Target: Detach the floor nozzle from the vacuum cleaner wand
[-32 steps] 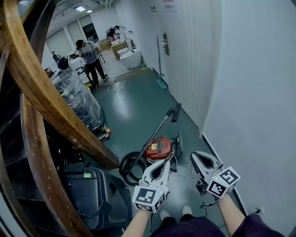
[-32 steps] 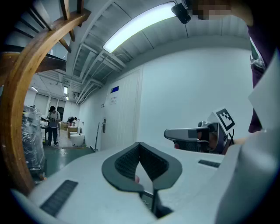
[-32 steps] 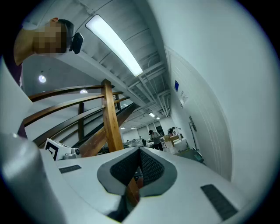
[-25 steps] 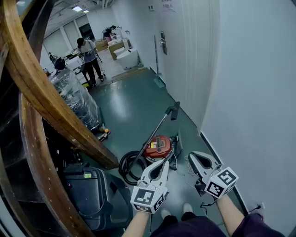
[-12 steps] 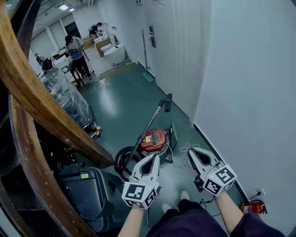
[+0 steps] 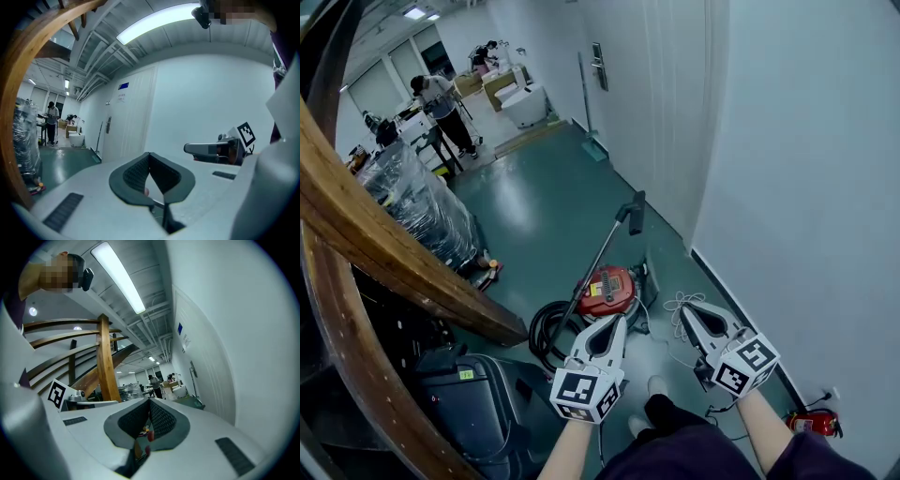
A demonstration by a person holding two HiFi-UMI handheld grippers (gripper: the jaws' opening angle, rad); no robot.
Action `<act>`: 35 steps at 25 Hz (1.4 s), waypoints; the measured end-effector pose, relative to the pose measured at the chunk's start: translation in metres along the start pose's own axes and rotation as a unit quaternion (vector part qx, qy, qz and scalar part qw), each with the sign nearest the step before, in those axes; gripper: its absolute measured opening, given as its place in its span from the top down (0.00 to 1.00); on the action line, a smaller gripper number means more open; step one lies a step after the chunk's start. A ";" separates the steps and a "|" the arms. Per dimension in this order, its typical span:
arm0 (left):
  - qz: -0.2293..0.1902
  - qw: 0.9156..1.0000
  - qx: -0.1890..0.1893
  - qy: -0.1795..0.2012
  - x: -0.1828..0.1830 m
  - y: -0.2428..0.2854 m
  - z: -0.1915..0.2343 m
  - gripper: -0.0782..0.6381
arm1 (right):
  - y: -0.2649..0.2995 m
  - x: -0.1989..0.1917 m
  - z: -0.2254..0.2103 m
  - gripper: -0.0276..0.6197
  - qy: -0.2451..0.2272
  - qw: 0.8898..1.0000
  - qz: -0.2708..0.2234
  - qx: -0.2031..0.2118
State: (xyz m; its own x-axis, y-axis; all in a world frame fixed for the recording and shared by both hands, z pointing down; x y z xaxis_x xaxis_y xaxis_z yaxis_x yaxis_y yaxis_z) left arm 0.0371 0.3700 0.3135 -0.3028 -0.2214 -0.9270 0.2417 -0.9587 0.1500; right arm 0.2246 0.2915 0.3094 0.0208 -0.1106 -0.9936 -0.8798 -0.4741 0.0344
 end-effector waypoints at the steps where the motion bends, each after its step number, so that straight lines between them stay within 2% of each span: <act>1: 0.002 1.000 0.000 -0.001 0.002 0.010 0.004 0.88 | 0.007 -0.001 -0.009 0.93 0.001 1.000 0.001 0.001; 8: 0.025 1.000 0.002 -0.006 0.006 0.077 0.024 0.88 | 0.047 -0.012 -0.066 0.93 0.028 0.999 0.018 0.006; 14: 0.029 0.999 0.012 -0.006 0.012 0.110 0.037 0.88 | 0.072 -0.019 -0.096 0.93 0.043 0.999 0.026 0.014; 24: 0.042 0.999 0.025 -0.006 0.019 0.142 0.064 0.88 | 0.108 -0.028 -0.126 0.93 0.070 0.997 0.028 0.015; 35: 0.064 0.998 0.016 -0.020 0.023 0.189 0.136 0.88 | 0.180 -0.042 -0.150 0.93 0.081 0.996 0.041 -0.006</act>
State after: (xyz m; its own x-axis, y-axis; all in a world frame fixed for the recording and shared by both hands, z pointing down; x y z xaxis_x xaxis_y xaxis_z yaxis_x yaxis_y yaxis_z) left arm -0.0494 0.1596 0.3675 -0.3082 -0.3491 -0.8849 0.2522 -0.9269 0.2779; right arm 0.1366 0.0801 0.3729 0.0270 -0.2890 -0.9570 -0.8760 -0.4680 0.1166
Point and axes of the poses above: the fingertips, and each gripper's own axes: y forward along the fingers, z to its left, x out of its top, the point moved 7 cm from there along -y, backward along the fingers, and after that the axes turned 11 degrees about -y, right-handed, at the moved point
